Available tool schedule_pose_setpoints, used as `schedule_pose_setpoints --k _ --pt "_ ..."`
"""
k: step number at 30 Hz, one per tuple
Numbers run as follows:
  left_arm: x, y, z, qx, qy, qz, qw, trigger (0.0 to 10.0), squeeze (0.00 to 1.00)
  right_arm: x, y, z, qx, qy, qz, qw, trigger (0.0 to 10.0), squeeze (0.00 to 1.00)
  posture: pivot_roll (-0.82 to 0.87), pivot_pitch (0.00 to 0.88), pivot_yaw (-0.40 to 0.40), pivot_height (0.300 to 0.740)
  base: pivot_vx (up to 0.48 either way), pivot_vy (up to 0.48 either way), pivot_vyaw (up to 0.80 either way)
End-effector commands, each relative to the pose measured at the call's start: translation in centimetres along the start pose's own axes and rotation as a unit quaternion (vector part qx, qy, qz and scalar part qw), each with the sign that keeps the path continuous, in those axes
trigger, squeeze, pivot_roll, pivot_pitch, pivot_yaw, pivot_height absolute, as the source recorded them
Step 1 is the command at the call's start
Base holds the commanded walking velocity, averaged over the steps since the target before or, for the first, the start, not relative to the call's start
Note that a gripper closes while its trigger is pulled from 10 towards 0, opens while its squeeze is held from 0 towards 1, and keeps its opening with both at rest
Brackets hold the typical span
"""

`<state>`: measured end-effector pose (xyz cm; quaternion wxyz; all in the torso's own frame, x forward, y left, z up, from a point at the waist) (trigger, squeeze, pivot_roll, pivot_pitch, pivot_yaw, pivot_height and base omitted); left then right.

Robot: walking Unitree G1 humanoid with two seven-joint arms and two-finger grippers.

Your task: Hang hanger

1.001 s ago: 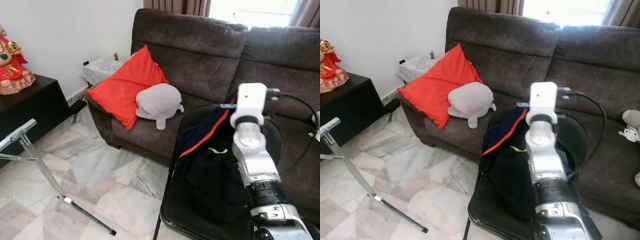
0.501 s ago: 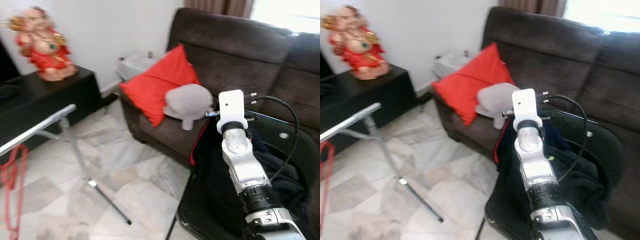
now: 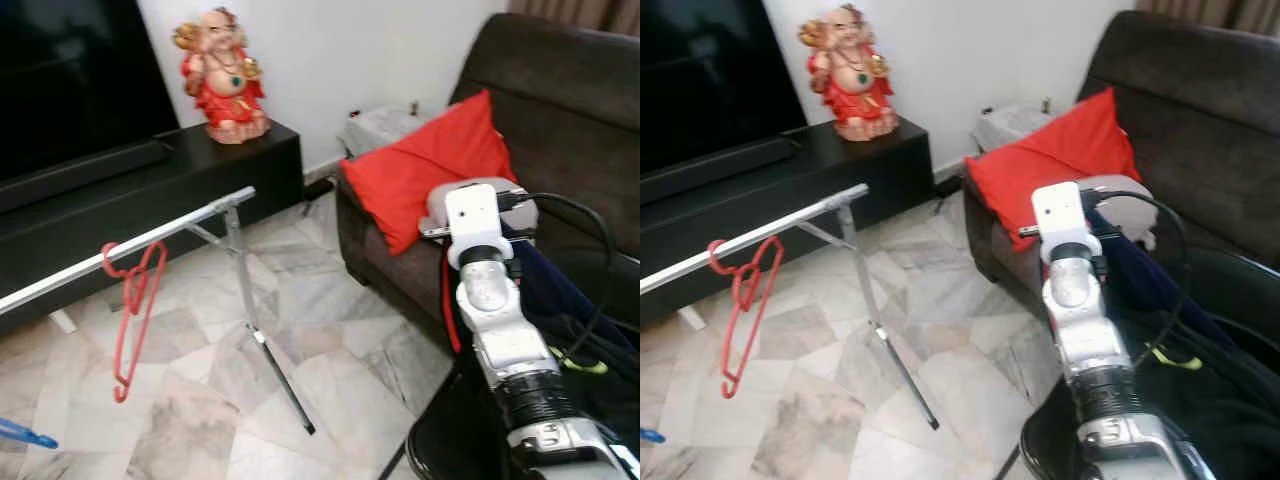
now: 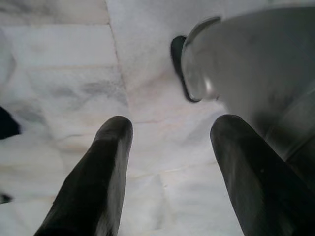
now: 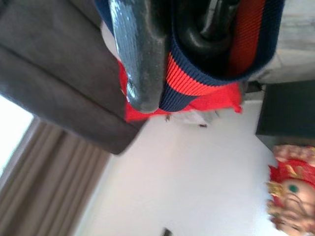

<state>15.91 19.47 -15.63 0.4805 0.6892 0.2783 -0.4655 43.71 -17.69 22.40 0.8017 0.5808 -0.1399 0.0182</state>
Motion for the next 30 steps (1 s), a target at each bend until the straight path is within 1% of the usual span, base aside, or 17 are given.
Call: schedule_pose_setpoints --k 1,3,6,9,10,11,13,14,15,18,20,22,23,25,26,29,30 --pt "-0.2 -0.7 -0.4 0.004 0.004 -0.010 1.000 10.0 0.00 0.0 3.0 -3.1 0.004 0.053 0.054 0.997 10.0 0.00 0.08 0.000 0.037 0.740 0.000 0.000 0.80" --pt "-0.2 -0.7 -0.4 0.005 0.004 -0.010 1.000 10.0 0.00 -0.2 3.4 -4.2 -0.018 0.077 0.066 0.995 10.0 0.00 0.08 0.000 0.035 0.740 0.000 0.000 0.80" --pt "-0.2 -0.7 -0.4 0.004 0.005 -0.010 1.000 10.0 0.00 -0.6 3.8 -5.2 -0.023 0.101 0.081 0.991 10.0 0.00 0.08 0.000 0.035 0.740 0.000 0.000 0.80" --pt "-0.2 -0.7 -0.4 0.003 0.005 -0.009 1.000 10.0 0.00 -0.8 4.4 -5.9 -0.009 0.118 0.093 0.989 10.0 0.00 0.08 0.000 0.034 0.740 0.000 0.000 0.80" --pt "-0.2 -0.7 -0.5 0.003 0.005 -0.010 1.000 10.0 0.00 -1.0 5.0 -6.4 0.004 0.134 0.103 0.986 10.0 0.00 0.08 0.000 0.034 0.740 0.000 0.000 0.80" --pt "-0.2 -0.7 -0.5 0.003 0.005 -0.010 1.000 10.0 0.00 -1.0 5.0 -6.4 0.004 0.134 0.103 0.986 10.0 0.00 0.08 0.000 0.034 0.740 0.000 0.000 0.80" --pt "-0.2 -0.8 -0.5 0.004 0.005 -0.010 1.000 10.0 0.00 -1.7 6.7 -7.7 0.029 0.173 0.139 0.975 10.0 0.00 0.08 0.000 0.035 0.740 0.000 0.000 0.80" --pt "-0.2 -0.8 -0.5 0.004 0.005 -0.010 1.000 10.0 0.00 -1.7 6.7 -7.7 0.029 0.173 0.139 0.975 10.0 0.00 0.08 0.000 0.035 0.740 0.000 0.000 0.80" --pt "-0.2 -0.8 -0.5 0.004 0.005 -0.010 1.000 10.0 0.00 -2.3 7.8 -8.3 0.039 0.194 0.164 0.966 10.0 0.00 0.08 0.000 0.034 0.740 0.000 0.000 0.80" --pt "-0.2 -0.8 -0.5 0.004 0.005 -0.010 1.000 10.0 0.00 -3.8 9.9 -10.1 0.072 0.249 0.204 0.944 10.0 0.00 0.08 0.000 0.034 0.740 0.000 0.000 0.80" --pt "-0.2 -0.8 -0.5 0.004 0.006 -0.010 1.000 10.0 0.00 -4.6 10.6 -10.9 0.088 0.277 0.214 0.933 10.0 0.00 0.08 0.000 0.034 0.740 0.000 0.000 0.80" --pt "-0.2 -0.8 -0.5 0.004 0.006 -0.010 1.000 10.0 0.00 -5.0 11.0 -11.3 0.099 0.294 0.220 0.925 10.0 0.00 0.08 0.000 0.035 0.740 0.000 0.000 0.80" --pt "-0.2 -0.8 -0.6 0.004 0.006 -0.010 1.000 10.0 0.00 -5.6 11.4 -11.8 0.115 0.315 0.223 0.915 10.0 0.00 0.08 0.000 0.035 0.740 0.000 0.000 0.65" --pt "-0.2 -0.8 -0.5 0.004 0.006 -0.010 1.000 10.0 0.00 -6.2 11.5 -12.3 0.141 0.338 0.215 0.905 10.0 0.00 0.08 0.000 0.034 0.740 0.000 0.000 0.30" --pt "-0.2 -0.8 -0.5 0.004 0.006 -0.010 1.000 10.0 0.00 -6.2 11.5 -12.3 0.141 0.338 0.215 0.905 10.0 0.00 0.08 0.000 0.034 0.740 0.000 0.000 0.00" --pt "-0.2 -0.8 -0.5 0.003 0.006 -0.010 1.000 10.0 0.00 -5.4 9.6 -11.4 0.165 0.315 0.177 0.918 10.0 0.00 0.09 0.000 0.033 0.740 0.000 0.000 0.00" --pt "-0.2 -0.8 -0.5 0.003 0.006 -0.010 1.000 10.0 0.00 -5.3 8.9 -11.1 0.177 0.315 0.164 0.918 10.0 0.00 0.09 0.000 0.033 0.740 0.000 0.000 0.00"
Point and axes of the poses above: a point about 5 cm out from each wrist's last joint towards the gripper, its own x axis pointing out of the wrist towards the gripper, its own y axis along the axis of the wrist's last joint, z = x × y, the point moved 6 cm from there along x, pointing out of the wrist towards the gripper, and after that the axes turned 9 degrees about x, right-handed, at the moved point
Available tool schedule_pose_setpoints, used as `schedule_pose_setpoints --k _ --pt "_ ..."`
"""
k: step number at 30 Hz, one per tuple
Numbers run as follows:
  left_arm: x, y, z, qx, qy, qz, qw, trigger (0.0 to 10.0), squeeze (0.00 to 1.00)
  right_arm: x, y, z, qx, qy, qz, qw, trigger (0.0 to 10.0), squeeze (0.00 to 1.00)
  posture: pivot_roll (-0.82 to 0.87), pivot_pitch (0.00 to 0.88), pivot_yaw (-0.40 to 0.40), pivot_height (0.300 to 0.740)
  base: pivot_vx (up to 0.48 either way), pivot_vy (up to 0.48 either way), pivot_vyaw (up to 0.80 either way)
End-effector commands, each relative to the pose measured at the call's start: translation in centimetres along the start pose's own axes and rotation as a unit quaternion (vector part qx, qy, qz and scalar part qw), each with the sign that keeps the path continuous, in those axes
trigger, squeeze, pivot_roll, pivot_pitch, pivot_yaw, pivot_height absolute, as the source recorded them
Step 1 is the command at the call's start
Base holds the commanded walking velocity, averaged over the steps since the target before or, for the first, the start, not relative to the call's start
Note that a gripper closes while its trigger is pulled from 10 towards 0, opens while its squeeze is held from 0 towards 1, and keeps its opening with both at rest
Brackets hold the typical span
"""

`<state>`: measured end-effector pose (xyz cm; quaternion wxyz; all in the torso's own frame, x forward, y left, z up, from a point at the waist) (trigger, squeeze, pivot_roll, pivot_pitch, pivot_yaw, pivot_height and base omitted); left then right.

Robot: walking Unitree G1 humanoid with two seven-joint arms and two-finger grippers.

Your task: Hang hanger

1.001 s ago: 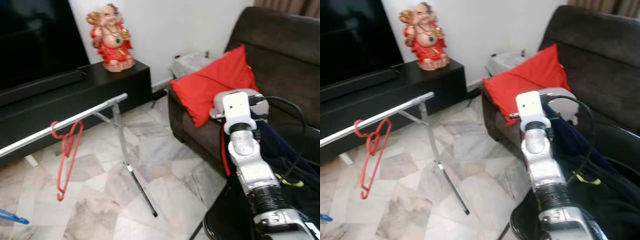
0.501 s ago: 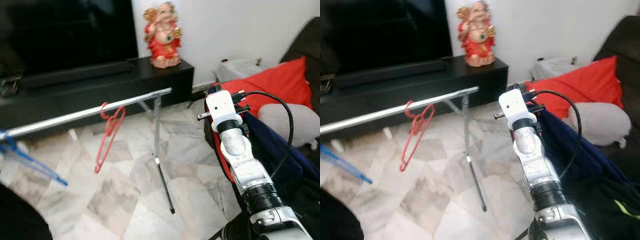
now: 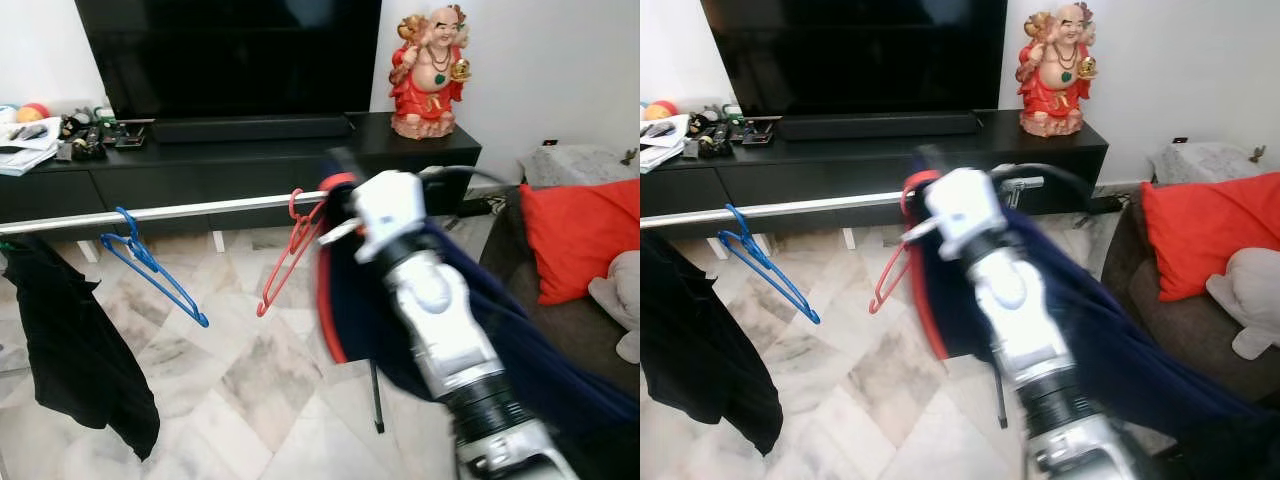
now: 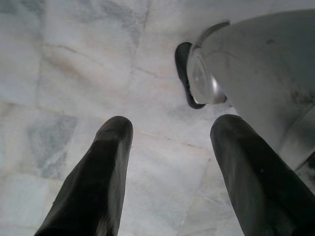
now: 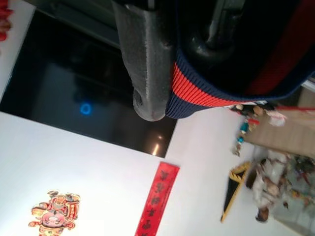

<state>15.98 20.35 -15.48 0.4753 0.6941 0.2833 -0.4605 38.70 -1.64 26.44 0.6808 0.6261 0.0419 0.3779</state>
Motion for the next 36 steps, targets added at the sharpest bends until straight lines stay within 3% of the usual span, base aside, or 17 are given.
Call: schedule_pose_setpoints --k 1,4,8,11,17,21,25,31,34,36 --pt "0.0 -0.6 0.3 0.001 -0.004 -0.008 1.000 10.0 0.00 -1.4 -0.9 2.5 0.022 -0.037 -0.015 0.999 10.0 0.00 0.08 0.000 0.033 0.740 0.000 0.000 0.00" --pt "0.0 -0.6 0.3 0.001 -0.004 -0.008 1.000 10.0 0.00 -2.1 -1.7 2.8 0.042 -0.039 -0.029 0.998 10.0 0.00 0.08 0.000 0.033 0.740 0.000 0.000 0.00" --pt "0.0 -0.6 0.4 0.003 -0.005 -0.008 1.000 10.0 0.00 -3.8 -4.5 2.6 0.027 -0.032 -0.084 0.996 10.0 0.00 0.08 0.000 0.034 0.740 0.000 0.000 0.00" --pt "0.0 -0.5 0.4 0.003 -0.005 -0.008 1.000 10.0 0.00 -4.9 -6.4 3.4 0.023 -0.060 -0.125 0.990 10.0 0.00 0.08 0.000 0.034 0.740 0.000 0.000 0.00" --pt "-0.1 -0.6 0.3 0.003 -0.003 -0.009 1.000 10.0 0.00 -8.9 -10.8 5.0 0.049 -0.152 -0.209 0.965 10.0 0.00 0.09 0.000 0.034 0.740 0.000 0.000 0.00" --pt "-0.1 -0.7 0.2 0.003 -0.002 -0.010 1.000 10.0 0.00 -10.2 -12.0 5.6 0.057 -0.184 -0.233 0.953 10.0 0.00 0.09 0.000 0.034 0.740 0.000 0.000 0.00" --pt "-0.1 -0.6 0.1 0.003 0.000 -0.009 1.000 10.0 0.00 -12.4 -14.1 6.1 0.082 -0.225 -0.270 0.933 10.0 0.00 0.10 0.000 0.031 0.740 0.000 0.000 0.00" --pt "-0.1 -0.7 -0.1 0.004 0.006 -0.010 1.000 10.0 0.00 -13.4 -15.1 5.2 0.092 -0.225 -0.289 0.926 10.0 0.00 0.10 0.000 0.029 0.740 0.000 0.000 0.00" --pt "-0.1 -0.6 -0.2 0.003 0.010 -0.010 1.000 10.0 0.00 -14.4 -16.3 5.0 0.093 -0.235 -0.318 0.914 10.0 0.00 0.11 0.000 0.028 0.740 0.000 0.000 0.00" --pt "-0.1 -0.5 -0.3 0.001 0.011 -0.008 1.000 10.0 0.00 -15.6 -17.4 5.2 0.092 -0.257 -0.346 0.898 10.0 0.00 0.11 0.000 0.025 0.740 0.000 0.000 0.00"
Point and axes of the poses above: a point about 5 cm out from each wrist's last joint towards the gripper, its own x axis pointing out of the wrist towards the gripper, its own y axis along the axis of the wrist's last joint, z = x × y, the point moved 6 cm from there along x, pointing out of the wrist towards the gripper, and after that the axes turned 9 degrees about x, right-handed, at the moved point
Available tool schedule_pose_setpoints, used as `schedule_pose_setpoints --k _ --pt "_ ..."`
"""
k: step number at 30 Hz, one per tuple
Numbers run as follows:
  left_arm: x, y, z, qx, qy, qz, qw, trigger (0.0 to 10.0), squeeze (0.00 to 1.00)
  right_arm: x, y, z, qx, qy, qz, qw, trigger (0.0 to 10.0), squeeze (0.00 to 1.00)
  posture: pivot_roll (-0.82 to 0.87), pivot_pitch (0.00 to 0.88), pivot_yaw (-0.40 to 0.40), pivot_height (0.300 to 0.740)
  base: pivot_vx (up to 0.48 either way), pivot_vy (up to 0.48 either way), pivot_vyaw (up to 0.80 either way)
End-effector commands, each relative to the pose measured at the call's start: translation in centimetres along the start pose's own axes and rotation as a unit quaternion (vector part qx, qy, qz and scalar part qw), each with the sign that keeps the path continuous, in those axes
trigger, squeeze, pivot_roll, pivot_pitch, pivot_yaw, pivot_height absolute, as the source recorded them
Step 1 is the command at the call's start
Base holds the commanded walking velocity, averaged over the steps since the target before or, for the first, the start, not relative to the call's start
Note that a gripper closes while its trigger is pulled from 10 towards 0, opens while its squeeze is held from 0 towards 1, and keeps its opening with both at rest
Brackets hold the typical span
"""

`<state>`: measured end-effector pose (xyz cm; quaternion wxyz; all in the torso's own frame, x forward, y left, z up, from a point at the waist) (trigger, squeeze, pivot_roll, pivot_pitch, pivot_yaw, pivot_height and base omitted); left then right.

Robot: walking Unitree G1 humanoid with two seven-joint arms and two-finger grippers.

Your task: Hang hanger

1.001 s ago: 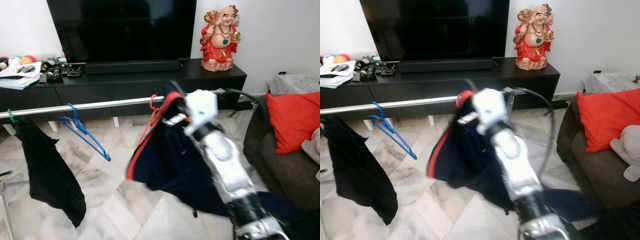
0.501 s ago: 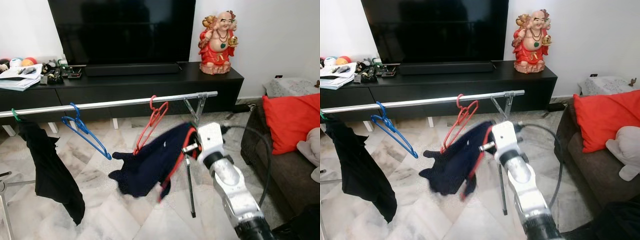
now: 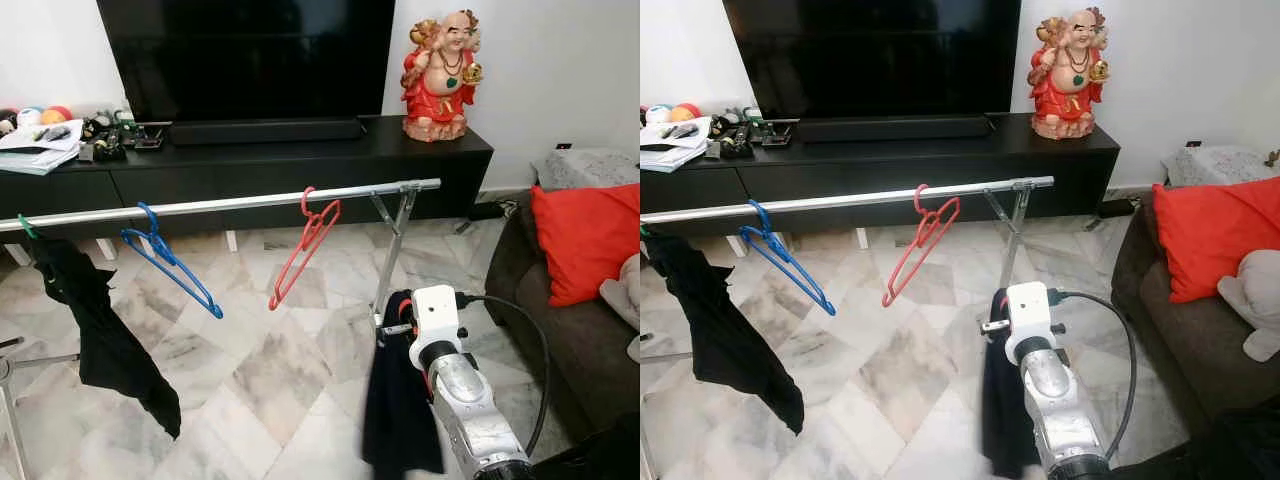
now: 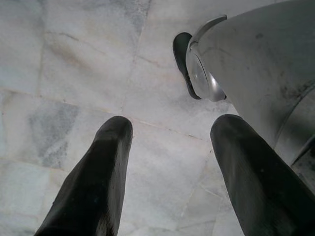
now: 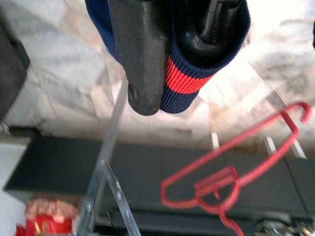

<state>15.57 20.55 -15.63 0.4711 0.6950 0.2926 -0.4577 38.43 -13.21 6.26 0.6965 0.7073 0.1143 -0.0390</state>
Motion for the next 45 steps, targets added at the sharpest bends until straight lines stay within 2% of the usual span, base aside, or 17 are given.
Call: schedule_pose_setpoints --k 1,2,4,7,9,12,13,15,16,17,18,19,22,27,32,36,45 --pt "0.0 0.0 -0.3 0.004 0.004 -0.001 1.000 10.0 0.00 0.1 -1.1 0.7 0.005 -0.028 -0.026 0.999 10.0 0.00 0.11 0.000 0.025 0.740 0.000 0.000 0.00" --pt "0.0 0.0 -0.3 0.004 0.004 -0.001 1.000 10.0 0.00 0.1 -1.3 0.9 0.006 -0.035 -0.032 0.999 10.0 0.00 0.11 0.000 0.025 0.740 0.000 0.000 0.00" --pt "0.0 0.0 -0.4 0.005 0.007 -0.001 1.000 10.0 0.00 -0.1 -2.3 2.3 0.054 -0.086 -0.055 0.993 10.0 0.00 0.10 0.000 0.028 0.740 0.000 0.000 0.00" --pt "-0.1 0.0 -0.6 0.009 0.011 -0.001 1.000 10.0 0.00 -0.3 -3.5 3.3 0.118 -0.123 -0.083 0.982 10.0 0.00 0.10 0.000 0.030 0.740 0.000 0.000 0.00" --pt "-0.1 0.0 -0.6 0.011 0.012 -0.002 1.000 10.0 0.00 -0.4 -3.9 3.5 0.133 -0.129 -0.091 0.978 10.0 0.00 0.10 0.000 0.030 0.740 0.000 0.000 0.00" --pt "-0.1 -0.1 -0.7 0.012 0.012 -0.002 1.000 10.0 0.00 -0.9 -5.9 4.2 0.165 -0.155 -0.130 0.965 10.0 0.00 0.09 0.000 0.034 0.740 0.000 0.000 0.00" --pt "-0.1 -0.1 -0.7 0.012 0.012 -0.002 1.000 10.0 0.00 -1.3 -7.1 4.4 0.191 -0.169 -0.152 0.955 10.0 0.00 0.09 0.000 0.034 0.740 0.000 0.000 0.00" --pt "-0.1 -0.1 -0.7 0.012 0.013 -0.002 1.000 10.0 0.00 -1.6 -8.1 4.6 0.214 -0.184 -0.170 0.944 10.0 0.00 0.10 0.000 0.035 0.740 0.000 0.000 0.00" --pt "-0.1 -0.1 -0.7 0.013 0.014 -0.002 1.000 10.0 0.00 -2.0 -9.0 4.9 0.247 -0.204 -0.187 0.929 10.0 0.00 0.10 0.000 0.034 0.740 0.000 0.000 0.00" --pt "-0.1 -0.1 -0.7 0.013 0.014 -0.002 1.000 10.0 0.00 -2.0 -9.0 4.9 0.247 -0.204 -0.187 0.929 10.0 0.00 0.10 0.000 0.034 0.740 0.000 0.000 0.00" --pt "-0.1 -0.1 -0.7 0.013 0.015 -0.002 1.000 10.0 0.00 -2.3 -9.6 5.1 0.289 -0.224 -0.194 0.910 10.0 0.00 0.10 0.000 0.033 0.740 0.000 0.000 0.00" --pt "-0.1 -0.1 -0.7 0.013 0.016 -0.002 1.000 10.0 0.00 -2.4 -9.8 5.3 0.301 -0.231 -0.198 0.904 10.0 0.00 0.10 0.000 0.033 0.740 0.000 0.000 0.00" --pt "-0.1 -0.2 -0.7 0.014 0.018 -0.002 1.000 10.0 0.00 -2.3 -9.7 5.1 0.306 -0.224 -0.198 0.904 10.0 0.00 0.10 0.000 0.032 0.740 0.000 0.000 0.00" --pt "-0.1 -0.2 -0.9 0.014 0.030 0.001 0.999 10.0 0.00 -1.9 -8.9 5.1 0.291 -0.212 -0.182 0.915 10.0 0.00 0.10 0.000 0.030 0.740 0.000 0.000 0.00" --pt "-0.2 -0.2 -1.1 -0.023 0.047 0.012 0.999 10.0 0.00 -1.2 -7.7 4.2 0.279 -0.177 -0.150 0.932 10.0 0.00 0.10 0.000 0.025 0.740 0.000 0.000 0.00" --pt "-0.2 -0.3 -1.0 -0.025 0.048 0.009 0.999 10.0 0.00 -1.2 -7.5 3.9 0.267 -0.166 -0.137 0.939 10.0 0.00 0.10 0.000 0.021 0.740 0.000 0.000 0.00" --pt "-0.2 -0.5 -0.7 -0.026 0.045 0.006 0.999 10.0 0.00 -1.6 -7.7 4.7 0.233 -0.172 -0.129 0.948 10.0 0.00 0.11 0.000 0.015 0.740 0.000 0.000 0.00"
Point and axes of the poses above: a point about 5 cm out from each wrist's last joint towards the gripper, its own x axis pointing out of the wrist towards the gripper, its own y axis along the axis of the wrist's last joint, z = x × y, the point moved 6 cm from there along x, pointing out of the wrist towards the gripper, and after that the axes turned 9 degrees about x, right-handed, at the moved point
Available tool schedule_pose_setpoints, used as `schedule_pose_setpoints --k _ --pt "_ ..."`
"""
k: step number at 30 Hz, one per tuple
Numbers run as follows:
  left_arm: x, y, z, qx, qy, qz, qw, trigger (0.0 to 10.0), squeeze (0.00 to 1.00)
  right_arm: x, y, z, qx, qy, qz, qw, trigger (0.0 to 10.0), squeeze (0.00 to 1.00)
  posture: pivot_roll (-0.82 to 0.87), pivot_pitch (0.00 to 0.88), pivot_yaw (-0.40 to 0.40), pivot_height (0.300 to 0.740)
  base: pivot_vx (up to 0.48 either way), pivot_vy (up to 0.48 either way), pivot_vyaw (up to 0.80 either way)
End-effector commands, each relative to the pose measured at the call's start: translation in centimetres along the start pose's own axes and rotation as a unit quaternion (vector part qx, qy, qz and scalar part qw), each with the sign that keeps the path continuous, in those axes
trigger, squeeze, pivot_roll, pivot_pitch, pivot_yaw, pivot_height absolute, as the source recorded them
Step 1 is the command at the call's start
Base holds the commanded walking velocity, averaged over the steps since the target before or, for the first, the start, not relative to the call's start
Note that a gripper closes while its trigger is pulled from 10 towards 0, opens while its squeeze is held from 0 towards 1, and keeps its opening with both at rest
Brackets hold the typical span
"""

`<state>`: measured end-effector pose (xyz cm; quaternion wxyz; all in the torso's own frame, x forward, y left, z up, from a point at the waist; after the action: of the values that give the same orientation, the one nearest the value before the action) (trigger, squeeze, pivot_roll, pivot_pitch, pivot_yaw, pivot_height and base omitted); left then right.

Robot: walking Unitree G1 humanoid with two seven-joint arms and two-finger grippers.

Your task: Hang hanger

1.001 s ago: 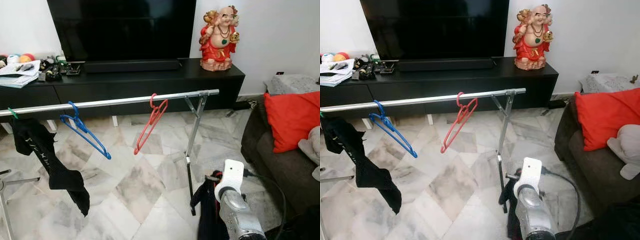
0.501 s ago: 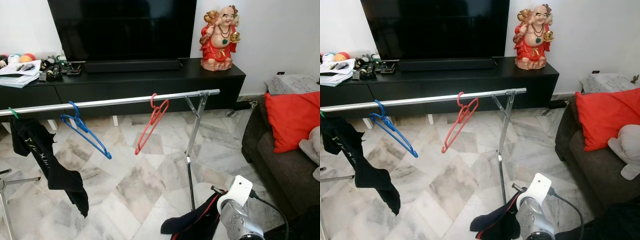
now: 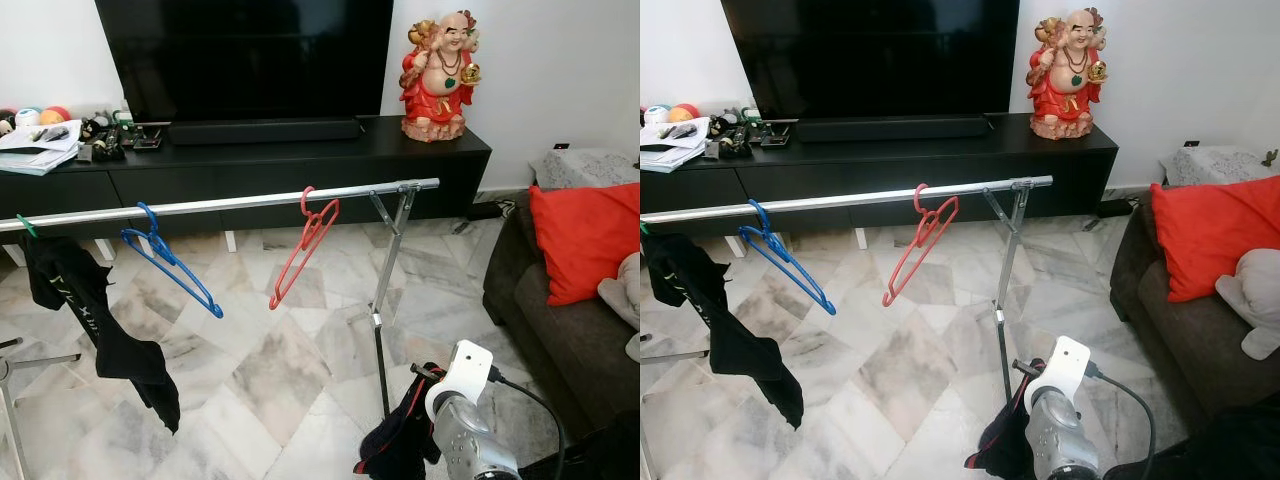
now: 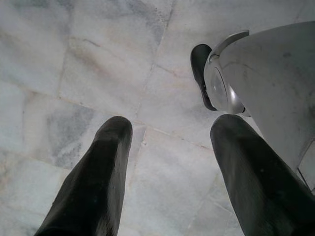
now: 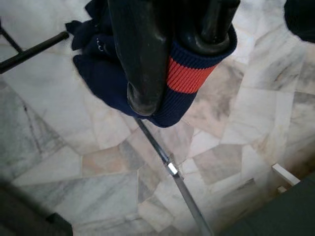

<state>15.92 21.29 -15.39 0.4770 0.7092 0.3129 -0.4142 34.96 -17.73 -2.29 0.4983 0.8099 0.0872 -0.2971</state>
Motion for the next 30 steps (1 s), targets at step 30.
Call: schedule_pose_setpoints --k 30 --pt "0.0 0.1 -0.2 -0.020 0.007 -0.002 1.000 10.0 0.00 0.2 2.1 -1.0 -0.018 0.020 0.035 0.999 10.0 0.00 0.13 0.000 0.009 0.740 0.000 0.176 0.16"
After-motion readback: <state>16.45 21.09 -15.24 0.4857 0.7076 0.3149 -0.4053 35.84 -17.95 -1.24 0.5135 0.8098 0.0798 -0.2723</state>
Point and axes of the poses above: a point about 5 cm out from each wrist's last joint towards the gripper, its own x axis pointing out of the wrist towards the gripper, its own y axis along the axis of the wrist's last joint, z = x × y, the point moved 6 cm from there along x, pointing out of the wrist towards the gripper, and after that the axes turned 9 degrees about x, right-handed, at the moved point
